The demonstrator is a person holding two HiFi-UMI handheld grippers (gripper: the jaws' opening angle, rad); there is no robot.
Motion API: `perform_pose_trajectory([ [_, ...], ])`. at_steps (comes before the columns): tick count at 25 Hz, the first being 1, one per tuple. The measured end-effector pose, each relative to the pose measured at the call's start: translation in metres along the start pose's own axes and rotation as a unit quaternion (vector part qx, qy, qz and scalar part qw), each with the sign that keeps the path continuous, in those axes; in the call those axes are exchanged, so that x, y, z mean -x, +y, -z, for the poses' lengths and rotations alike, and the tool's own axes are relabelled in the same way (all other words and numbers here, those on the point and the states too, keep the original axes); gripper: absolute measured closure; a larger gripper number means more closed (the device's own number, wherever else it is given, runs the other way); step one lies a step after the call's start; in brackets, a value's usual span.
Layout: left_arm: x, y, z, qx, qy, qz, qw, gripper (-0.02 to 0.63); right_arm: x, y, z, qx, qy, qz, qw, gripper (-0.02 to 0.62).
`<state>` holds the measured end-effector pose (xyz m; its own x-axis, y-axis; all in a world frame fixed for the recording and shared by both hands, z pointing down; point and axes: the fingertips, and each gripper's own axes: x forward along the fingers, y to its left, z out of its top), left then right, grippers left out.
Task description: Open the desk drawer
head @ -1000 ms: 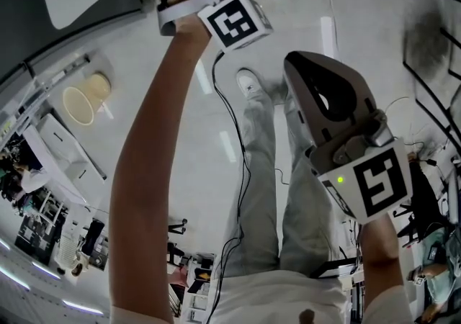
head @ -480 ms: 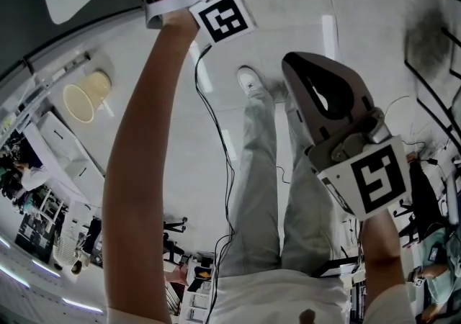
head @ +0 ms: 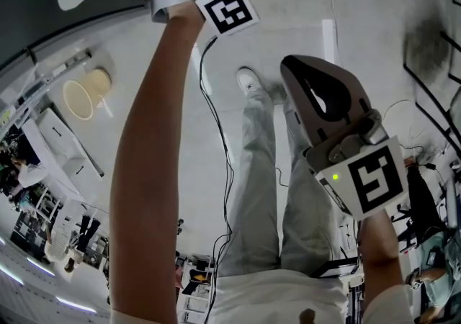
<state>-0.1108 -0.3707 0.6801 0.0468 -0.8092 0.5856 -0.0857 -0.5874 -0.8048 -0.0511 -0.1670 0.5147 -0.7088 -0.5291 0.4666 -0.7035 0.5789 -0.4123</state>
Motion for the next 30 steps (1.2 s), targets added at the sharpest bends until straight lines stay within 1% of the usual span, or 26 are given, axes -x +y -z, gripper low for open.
perform_pose_trajectory([
  [5,0.003,-0.002,-0.002,0.005,-0.005,0.008,0.9999,0.588,0.006,0.001,0.000,-0.002,-0.002,0.002,1.000,0.568],
  [10,0.011,-0.007,-0.003,0.007,0.002,0.009,0.9999,0.588,0.011,0.003,-0.003,0.000,-0.002,0.000,1.000,0.568],
  [15,0.028,-0.021,-0.002,0.003,0.003,0.008,1.0000,0.588,0.019,0.013,0.007,-0.003,-0.007,0.004,1.000,0.568],
  [18,0.035,-0.028,0.000,0.001,0.002,0.011,0.9999,0.588,0.019,0.018,0.011,0.000,-0.004,-0.002,1.000,0.568],
  [21,0.039,-0.033,0.001,-0.003,0.005,0.012,0.9999,0.588,0.018,0.022,0.014,0.006,0.000,-0.008,1.000,0.568],
  [24,0.045,-0.035,-0.001,0.001,0.008,0.014,0.9999,0.589,0.018,0.023,0.010,-0.005,-0.006,-0.001,1.000,0.568],
  [30,0.056,-0.044,-0.003,0.007,0.020,0.017,0.9996,0.589,0.022,0.025,0.006,-0.003,-0.005,-0.003,1.000,0.568],
])
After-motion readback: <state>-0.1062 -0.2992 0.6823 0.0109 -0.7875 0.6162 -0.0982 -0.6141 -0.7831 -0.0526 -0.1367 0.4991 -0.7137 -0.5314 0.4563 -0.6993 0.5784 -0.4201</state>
